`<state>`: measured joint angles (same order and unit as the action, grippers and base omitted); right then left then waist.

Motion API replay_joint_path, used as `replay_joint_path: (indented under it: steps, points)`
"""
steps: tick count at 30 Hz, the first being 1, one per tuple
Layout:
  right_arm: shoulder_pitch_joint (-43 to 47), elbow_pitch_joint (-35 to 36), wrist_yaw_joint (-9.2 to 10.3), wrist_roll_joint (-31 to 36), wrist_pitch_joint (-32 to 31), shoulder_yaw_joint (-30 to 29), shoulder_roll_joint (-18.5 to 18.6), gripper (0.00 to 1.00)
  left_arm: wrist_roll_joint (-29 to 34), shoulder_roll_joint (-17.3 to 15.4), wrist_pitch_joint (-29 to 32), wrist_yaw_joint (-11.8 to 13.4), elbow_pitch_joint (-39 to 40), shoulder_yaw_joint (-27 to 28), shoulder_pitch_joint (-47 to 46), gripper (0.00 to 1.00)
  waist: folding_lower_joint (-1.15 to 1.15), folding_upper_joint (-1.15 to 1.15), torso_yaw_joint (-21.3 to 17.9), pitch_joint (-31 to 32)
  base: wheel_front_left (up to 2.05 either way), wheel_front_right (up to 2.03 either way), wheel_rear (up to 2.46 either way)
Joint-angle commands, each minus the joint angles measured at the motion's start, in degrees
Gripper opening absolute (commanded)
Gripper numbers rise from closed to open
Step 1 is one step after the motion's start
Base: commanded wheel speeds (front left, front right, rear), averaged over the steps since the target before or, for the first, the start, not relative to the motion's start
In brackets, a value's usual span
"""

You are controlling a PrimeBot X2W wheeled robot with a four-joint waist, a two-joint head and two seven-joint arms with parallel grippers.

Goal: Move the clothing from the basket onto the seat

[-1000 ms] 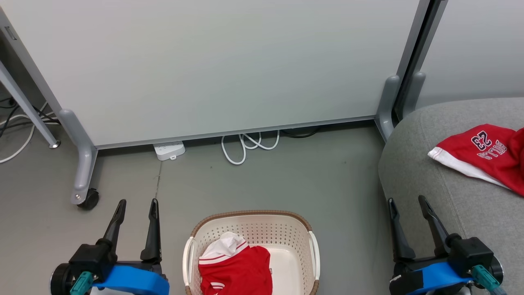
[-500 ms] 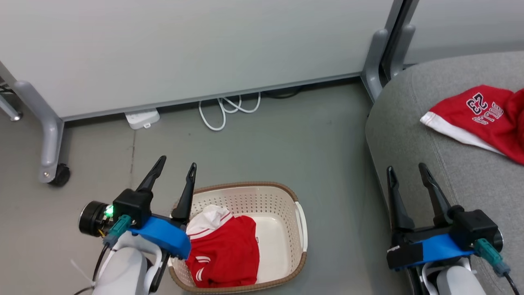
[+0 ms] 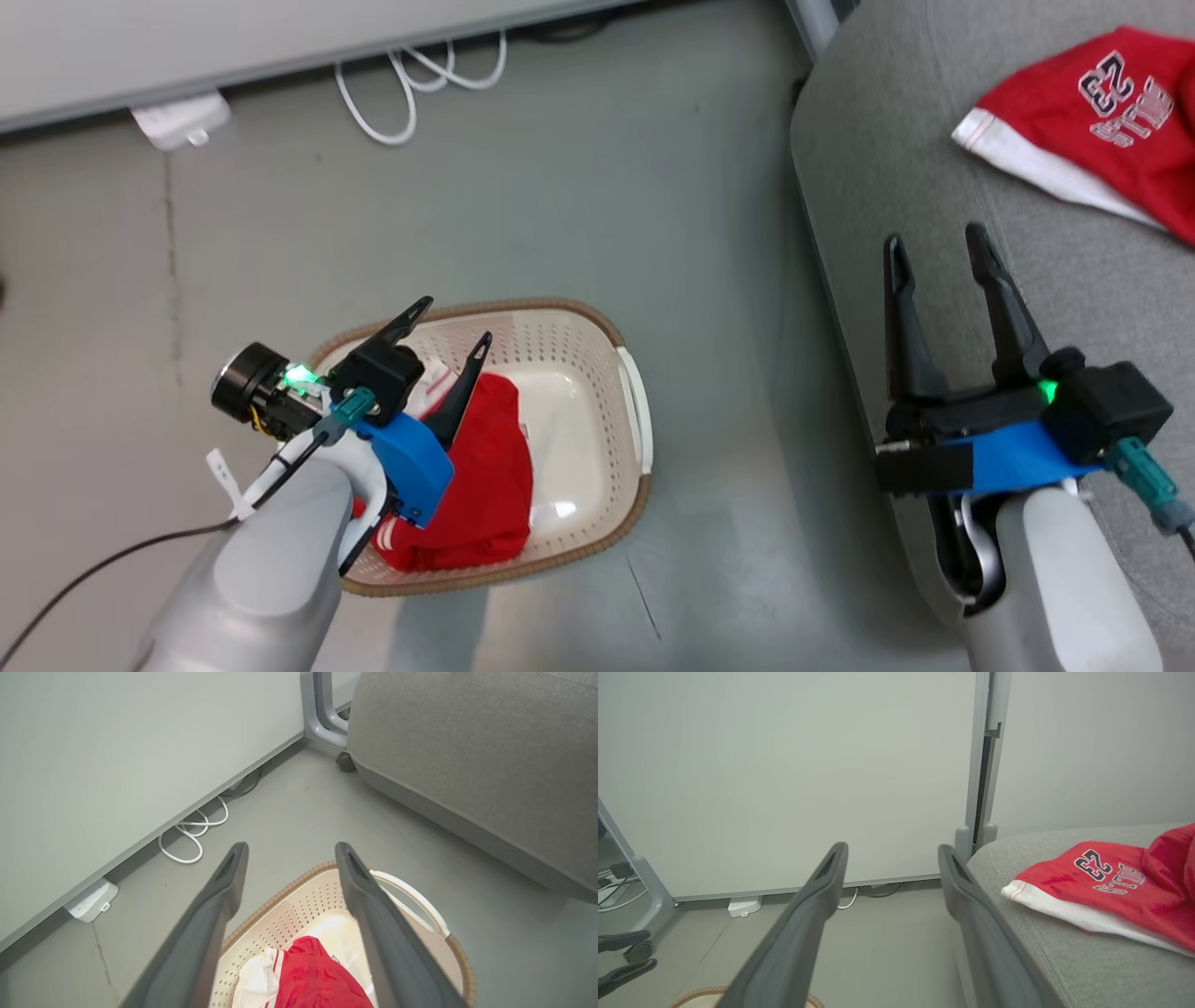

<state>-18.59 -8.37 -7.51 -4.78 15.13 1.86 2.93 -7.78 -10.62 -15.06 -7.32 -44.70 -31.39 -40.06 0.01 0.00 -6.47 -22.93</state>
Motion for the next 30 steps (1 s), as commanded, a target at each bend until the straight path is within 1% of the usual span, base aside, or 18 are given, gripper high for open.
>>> replay_joint_path:
  steps: [1,8,9,13,20,26,30]
  points:
    - [-1.84,0.55,0.04,-0.37,0.02,0.25,-0.07,1.00,-0.60,-0.84,-0.18,-0.20,-1.25,-1.60,-1.91,1.00,-0.01,0.00,-2.28,-4.58,0.00,0.00,0.00]
    - [-7.26,2.12,0.04,-0.76,0.02,1.23,-0.07,1.00,-3.07,-2.85,-0.16,-0.19,-9.38,-12.65,-9.36,1.00,-0.01,0.00,-4.32,-12.23,0.00,0.00,0.00]
    - [-8.37,2.46,0.04,-0.99,0.02,1.51,-0.08,1.00,-3.65,-3.14,-0.12,-0.11,-11.47,-15.61,-11.22,1.00,-0.01,0.00,-4.82,-14.07,0.00,0.00,0.00]
    - [-10.50,3.26,0.04,-1.29,0.02,1.88,-0.07,1.00,-4.70,-3.88,0.15,-0.08,-15.03,-21.62,-14.73,1.00,-0.01,0.00,-5.72,-17.49,0.00,0.00,0.00]
    - [-13.19,4.30,0.04,-1.84,0.02,2.52,-0.07,1.00,-7.44,-4.42,1.17,-0.08,-19.44,-29.67,-19.24,1.00,-0.01,0.00,-7.11,-22.61,0.00,0.00,0.00]
    - [-15.07,5.23,0.04,-2.23,0.03,2.82,-0.07,1.00,-9.24,-5.09,2.25,-0.08,-21.70,-35.35,-22.64,1.00,-0.01,0.00,-8.04,-26.65,0.00,0.00,0.00]
    - [-16.29,5.78,0.04,-1.98,0.02,2.97,-0.08,1.00,-10.02,-5.44,4.00,-0.08,-23.24,-38.36,-25.02,1.00,-0.01,0.00,-8.28,-29.32,0.00,0.00,0.00]
